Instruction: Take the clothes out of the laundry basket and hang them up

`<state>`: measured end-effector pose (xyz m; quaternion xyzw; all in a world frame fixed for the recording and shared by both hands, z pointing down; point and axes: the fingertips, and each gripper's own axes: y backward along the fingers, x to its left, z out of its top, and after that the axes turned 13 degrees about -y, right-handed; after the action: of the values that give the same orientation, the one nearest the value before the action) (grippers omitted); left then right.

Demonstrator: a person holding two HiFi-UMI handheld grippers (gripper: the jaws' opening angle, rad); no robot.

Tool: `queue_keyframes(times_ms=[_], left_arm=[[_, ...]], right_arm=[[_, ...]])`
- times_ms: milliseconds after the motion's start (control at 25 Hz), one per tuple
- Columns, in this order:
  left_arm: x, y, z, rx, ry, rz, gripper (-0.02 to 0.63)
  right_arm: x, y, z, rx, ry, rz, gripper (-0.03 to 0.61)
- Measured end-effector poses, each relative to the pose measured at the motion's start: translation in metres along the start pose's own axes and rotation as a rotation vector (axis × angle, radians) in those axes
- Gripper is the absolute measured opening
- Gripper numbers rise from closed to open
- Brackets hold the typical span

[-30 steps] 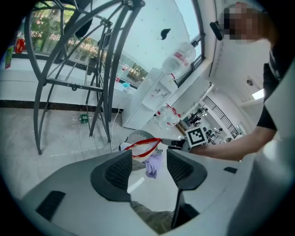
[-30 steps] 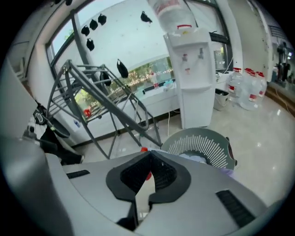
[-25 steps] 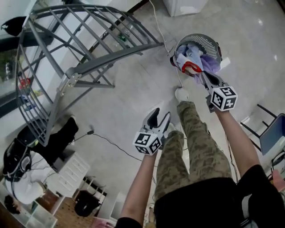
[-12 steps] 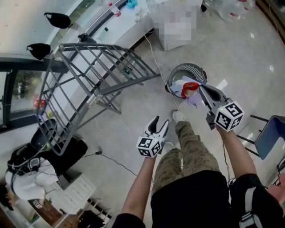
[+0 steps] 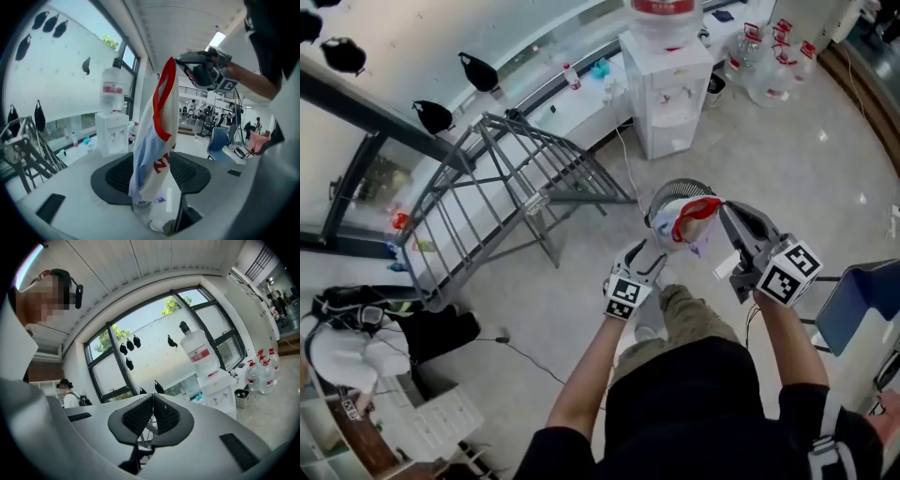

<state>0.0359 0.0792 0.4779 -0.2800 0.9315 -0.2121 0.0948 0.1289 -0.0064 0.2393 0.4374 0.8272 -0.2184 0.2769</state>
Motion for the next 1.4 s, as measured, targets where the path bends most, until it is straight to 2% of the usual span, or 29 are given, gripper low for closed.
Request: queue_keyframes(times_ms=[200, 400, 440, 520, 560, 680, 800, 880, 1080, 1200, 1400], left_arm=[[-0.006, 0.010, 0.034, -0.014, -0.088, -0.028, 0.247], [-0.017, 0.033, 0.076, -0.126, -0.189, -0.054, 0.243], [-0.019, 0.040, 0.083, -0.151, -0.200, -0.058, 0.219], [-0.020, 0.058, 0.090, -0.195, -0.210, -0.059, 0.097], [-0.020, 0.070, 0.091, -0.215, -0.206, -0.058, 0.060], [-0.023, 0.114, 0.092, -0.273, -0.166, -0.059, 0.046], [-0.021, 0.158, 0.087, -0.296, -0.139, -0.047, 0.028], [-0.010, 0.188, 0.084, -0.300, -0.122, 0.006, 0.014], [0.033, 0.274, 0.097, -0.315, -0.108, 0.240, 0.011], [0.056, 0.326, 0.111, -0.311, -0.133, 0.365, 0.011], [0.086, 0.387, 0.134, -0.297, -0.185, 0.509, 0.011]], right_arm=[[0.069, 0.024, 0.023, -0.026, 0.105, 0.038, 0.002], [0.118, 0.049, 0.023, -0.036, 0.172, 0.067, 0.002], [0.125, 0.055, 0.022, -0.042, 0.182, 0.069, 0.001], [0.134, 0.064, 0.020, -0.055, 0.194, 0.067, 0.001], [0.138, 0.069, 0.020, -0.059, 0.195, 0.063, 0.002], [0.146, 0.081, 0.020, -0.060, 0.189, 0.049, 0.002], [0.154, 0.088, 0.019, -0.057, 0.172, 0.060, 0.002], [0.160, 0.086, 0.014, -0.053, 0.169, 0.075, 0.002], [0.178, 0.070, -0.004, -0.044, 0.132, 0.123, 0.002], [0.196, 0.053, -0.010, -0.054, 0.112, 0.179, 0.001], [0.229, 0.016, -0.002, -0.090, 0.121, 0.266, 0.002]])
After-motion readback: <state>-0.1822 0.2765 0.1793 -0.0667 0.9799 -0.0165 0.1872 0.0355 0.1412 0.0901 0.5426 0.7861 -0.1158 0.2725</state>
